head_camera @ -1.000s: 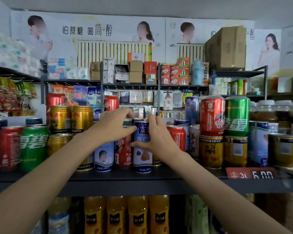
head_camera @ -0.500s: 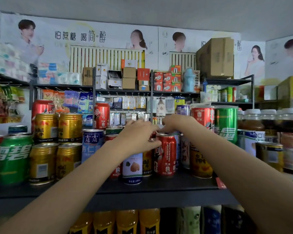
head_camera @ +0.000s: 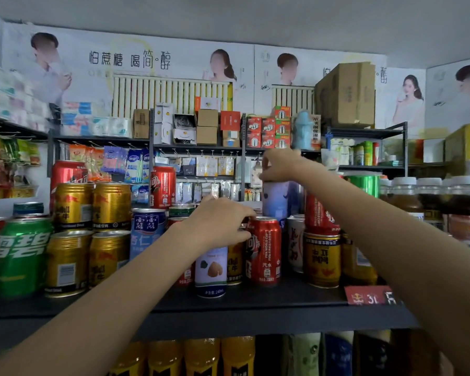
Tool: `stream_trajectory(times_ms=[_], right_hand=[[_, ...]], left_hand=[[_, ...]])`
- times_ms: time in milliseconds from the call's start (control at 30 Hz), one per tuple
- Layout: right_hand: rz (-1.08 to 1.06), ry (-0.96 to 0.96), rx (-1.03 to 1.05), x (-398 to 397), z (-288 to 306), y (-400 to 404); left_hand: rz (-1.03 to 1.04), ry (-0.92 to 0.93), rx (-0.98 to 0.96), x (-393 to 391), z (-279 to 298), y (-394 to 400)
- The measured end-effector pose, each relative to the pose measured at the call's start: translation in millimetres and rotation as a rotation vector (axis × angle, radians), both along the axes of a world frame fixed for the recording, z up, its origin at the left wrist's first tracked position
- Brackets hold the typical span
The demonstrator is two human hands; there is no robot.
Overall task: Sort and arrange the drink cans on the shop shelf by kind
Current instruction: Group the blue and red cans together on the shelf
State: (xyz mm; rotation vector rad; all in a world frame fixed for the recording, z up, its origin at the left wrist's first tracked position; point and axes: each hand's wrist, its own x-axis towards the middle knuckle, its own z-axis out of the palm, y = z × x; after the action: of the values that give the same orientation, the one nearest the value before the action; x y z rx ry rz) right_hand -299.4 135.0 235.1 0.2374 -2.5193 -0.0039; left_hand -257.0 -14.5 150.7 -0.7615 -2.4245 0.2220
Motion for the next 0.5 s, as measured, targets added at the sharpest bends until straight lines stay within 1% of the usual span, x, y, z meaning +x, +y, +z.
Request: stream_trajectory(times_ms=[33,67,100,133,167,200,233,267,300,333,367,400,433,467,500], right_hand=[[0.019,0.129,-0.056,11,8,2],[0.042,0.248,-0.133,22,14,5],[0.083,0.357,-0.239,36,15,8],[0.156,0.45,-0.368,49,14,12],[0.273,0.531,-0.505,62,9,17],[0.417,0.593,-0.628,75,2,21],[0.552,0.618,-0.738,88,-9,24],[0.66,0.585,-0.844,98,-22,27],[0.731,0.502,-0.937,106,-34,30],[0.758,0.411,-0.991,112,-48,33],[0.744,0.35,-0.973,116,-60,35],[0.707,0.318,-0.901,116,-72,38],[0.679,0.296,-0.824,116,-82,40],[0.659,0.285,-0.768,113,-92,42],[0.637,0.278,-0.728,108,-100,44]], left_hand=[[-0.001,0.011,0.039,2,3,2],[-0.009,0.012,0.134,3,7,6],[-0.038,-0.021,0.306,7,12,9],[-0.102,-0.122,0.557,11,17,14],[-0.207,-0.296,0.855,16,23,18],[-0.351,-0.52,1.147,20,30,21],[-0.506,-0.733,1.392,24,36,25],[-0.671,-0.881,1.57,27,40,28],[-0.813,-0.94,1.685,28,43,30],[-0.907,-0.946,1.749,29,45,32],[-0.958,-0.939,1.752,31,47,34],[-0.96,-0.934,1.711,33,47,37],[-0.93,-0.93,1.625,35,45,39],[-0.876,-0.904,1.494,37,42,43],[-0.791,-0.839,1.332,39,40,45]])
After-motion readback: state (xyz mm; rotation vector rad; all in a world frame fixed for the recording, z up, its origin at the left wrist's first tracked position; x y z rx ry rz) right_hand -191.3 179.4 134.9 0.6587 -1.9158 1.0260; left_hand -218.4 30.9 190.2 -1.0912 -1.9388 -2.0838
